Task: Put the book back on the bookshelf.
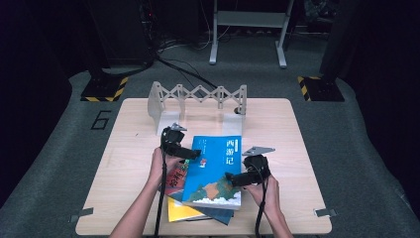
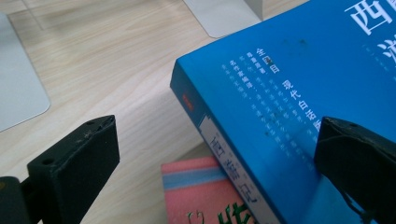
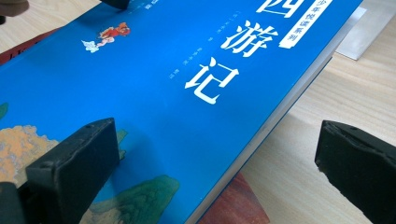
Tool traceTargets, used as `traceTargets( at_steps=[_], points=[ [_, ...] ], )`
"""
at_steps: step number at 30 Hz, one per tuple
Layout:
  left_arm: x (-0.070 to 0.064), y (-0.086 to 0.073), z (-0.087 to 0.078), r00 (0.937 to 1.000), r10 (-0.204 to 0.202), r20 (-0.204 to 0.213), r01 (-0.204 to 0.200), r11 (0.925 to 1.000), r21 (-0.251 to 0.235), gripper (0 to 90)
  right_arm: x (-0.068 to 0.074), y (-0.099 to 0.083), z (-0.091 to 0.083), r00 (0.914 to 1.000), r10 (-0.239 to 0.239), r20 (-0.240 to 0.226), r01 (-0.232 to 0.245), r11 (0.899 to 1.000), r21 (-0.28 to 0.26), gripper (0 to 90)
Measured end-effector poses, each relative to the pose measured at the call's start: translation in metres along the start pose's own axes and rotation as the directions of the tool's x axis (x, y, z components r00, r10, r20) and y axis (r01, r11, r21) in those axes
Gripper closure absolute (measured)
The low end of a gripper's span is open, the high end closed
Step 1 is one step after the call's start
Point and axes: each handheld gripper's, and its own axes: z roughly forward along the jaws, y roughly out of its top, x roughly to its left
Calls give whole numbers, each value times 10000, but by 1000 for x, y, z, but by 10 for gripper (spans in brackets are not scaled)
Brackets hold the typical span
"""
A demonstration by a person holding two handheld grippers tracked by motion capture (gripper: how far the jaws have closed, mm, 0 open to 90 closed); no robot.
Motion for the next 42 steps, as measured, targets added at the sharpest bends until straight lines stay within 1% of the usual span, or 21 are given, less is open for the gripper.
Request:
traceTargets(
  at_steps=[3,4,5,7,13,15,16,17,18,19,22,23,26,28,29,30,34,36,37,41,42],
  points=[
    [0,3,3,9999,-9,123,8,10000,59,1,-1,-1,0,9999,117,-47,-117,9999,-43,0],
    [0,4,4,9999,74,151,-75,9999,99,1,-1,-1,0,9999,119,-43,-120,9999,-39,0],
    [-1,5,5,9999,-25,166,24,10000,64,1,-1,-1,0,10000,89,-3,-89,9999,-57,0],
    [-1,6,7,9998,-22,179,21,10000,76,1,1,-1,0,9999,103,79,-102,9999,-95,0],
    [-1,9,13,9991,-180,382,178,9998,45,0,1,-1,0,9999,93,66,-93,9999,-97,0],
    [-1,9,15,9986,-278,448,277,9996,31,0,2,-1,-1,9998,-22,180,24,9999,-141,0],
    [-1,10,16,9987,-264,435,262,9997,32,0,3,-1,0,9996,-258,-78,257,9996,-104,0],
    [-1,10,16,9987,-264,435,262,9997,32,0,3,-1,0,9996,-258,-78,257,9996,-104,0],
    [0,10,17,9985,-283,479,280,9996,52,0,5,-1,0,9986,-486,-203,484,9987,-138,13],
    [-1,9,17,9978,-401,524,399,9992,55,0,5,-1,0,9986,-486,-203,484,9987,-138,13],
    [1,10,18,9971,-439,624,435,9990,80,0,7,0,1,9992,-394,54,395,9990,-189,0],
    [0,10,19,9956,-654,667,650,9978,86,0,6,0,2,9994,-351,39,352,9991,-248,0],
    [0,11,20,9946,-701,766,692,9975,138,0,5,-1,3,9995,-303,-96,300,9991,-286,0],
    [1,11,21,9947,-686,771,676,9976,150,0,5,-1,3,9996,-280,-72,277,9990,-361,0],
    [0,12,22,9934,-806,812,797,9967,148,0,5,-2,3,9995,-314,-45,312,9987,-400,0],
    [1,12,23,9931,-770,882,760,9970,146,0,5,-2,3,9995,-314,-45,312,9987,-400,0],
    [2,12,27,9893,-953,1102,936,9954,208,0,4,-2,4,9997,-203,-160,197,9991,-374,0],
    [3,13,29,9862,-1049,1278,1027,9944,234,0,3,-2,4,9995,-142,-267,132,9993,-351,10],
    [2,12,31,9837,-1185,1354,1169,9929,196,0,4,-2,5,9995,-92,-312,78,9990,-443,16],
    [1,12,34,9759,-1351,1712,1315,9908,319,0,5,-1,6,9988,-189,-461,170,9991,-399,29],
    [0,12,34,9766,-1325,1696,1287,9911,327,0,5,-1,6,9989,-192,-426,175,9991,-398,29]
  ],
)
